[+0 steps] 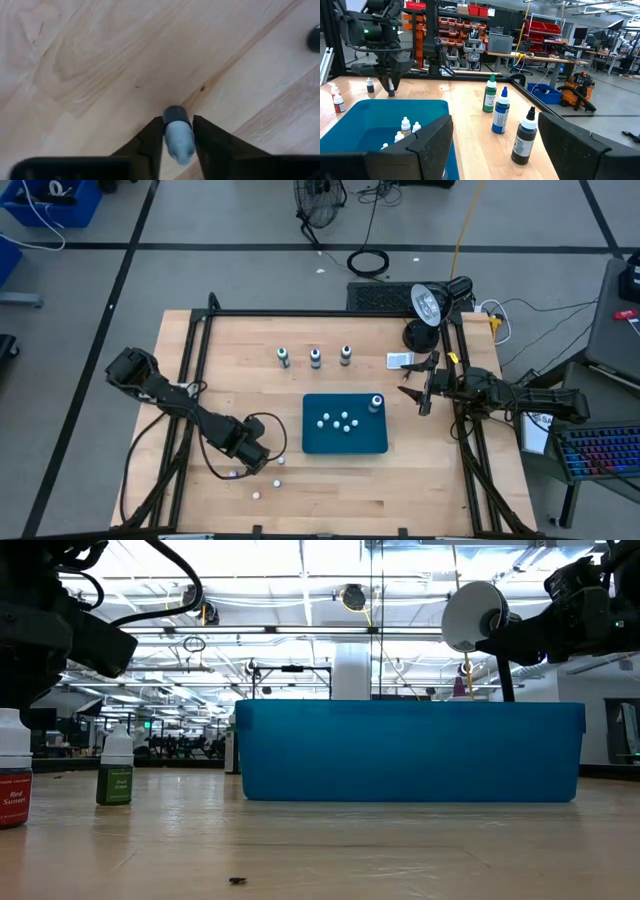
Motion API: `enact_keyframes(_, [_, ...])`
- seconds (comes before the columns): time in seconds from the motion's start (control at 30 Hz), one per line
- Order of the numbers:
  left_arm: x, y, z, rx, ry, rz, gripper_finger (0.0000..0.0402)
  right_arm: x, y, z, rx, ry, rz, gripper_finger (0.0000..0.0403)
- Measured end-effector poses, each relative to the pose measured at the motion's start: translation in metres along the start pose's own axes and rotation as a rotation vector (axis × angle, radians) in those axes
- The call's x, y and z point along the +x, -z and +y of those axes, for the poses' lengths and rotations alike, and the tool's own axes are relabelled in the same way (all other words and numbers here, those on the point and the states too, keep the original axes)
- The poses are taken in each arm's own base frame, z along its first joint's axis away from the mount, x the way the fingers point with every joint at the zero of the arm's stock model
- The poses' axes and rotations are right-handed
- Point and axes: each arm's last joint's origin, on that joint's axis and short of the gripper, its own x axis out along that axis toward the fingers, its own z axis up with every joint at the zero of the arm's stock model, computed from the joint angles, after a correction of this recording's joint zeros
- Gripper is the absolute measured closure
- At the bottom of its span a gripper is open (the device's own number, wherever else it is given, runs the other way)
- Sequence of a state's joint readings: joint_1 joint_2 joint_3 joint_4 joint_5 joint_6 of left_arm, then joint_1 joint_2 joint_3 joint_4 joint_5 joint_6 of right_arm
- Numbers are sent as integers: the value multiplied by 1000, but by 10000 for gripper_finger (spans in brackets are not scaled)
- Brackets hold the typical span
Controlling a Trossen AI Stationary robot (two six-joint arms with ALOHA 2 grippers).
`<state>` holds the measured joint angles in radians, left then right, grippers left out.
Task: Pick & Place food coloring
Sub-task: Put the small purple food coloring bottle into the blue bin
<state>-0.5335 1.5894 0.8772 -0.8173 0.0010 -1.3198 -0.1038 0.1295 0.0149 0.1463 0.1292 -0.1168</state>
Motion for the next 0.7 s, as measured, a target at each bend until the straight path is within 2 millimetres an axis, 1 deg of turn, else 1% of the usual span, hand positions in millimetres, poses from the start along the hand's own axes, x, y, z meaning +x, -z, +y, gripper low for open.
enact_keyframes(0.1, [0,0,0,11,1,-1,334,0,0,0,0,0,0,124])
enact_keyframes(0.27, [-3,-1,-3,65,14,-6,335,0,0,0,0,0,0,124])
enact_keyframes(0.37, [-17,-8,-15,155,63,-54,335,0,0,0,0,0,0,124])
enact_keyframes(0.43, [-32,-18,-24,238,92,-121,335,0,0,0,0,0,0,124])
enact_keyframes(0.53, [-66,-37,-40,373,142,-247,335,0,0,0,0,1,0,124])
enact_keyframes(0.6, [-90,-53,-47,452,170,-339,335,0,0,0,0,0,0,124])
enact_keyframes(0.7, [-125,-81,-52,522,187,-480,335,0,0,0,0,0,0,124])
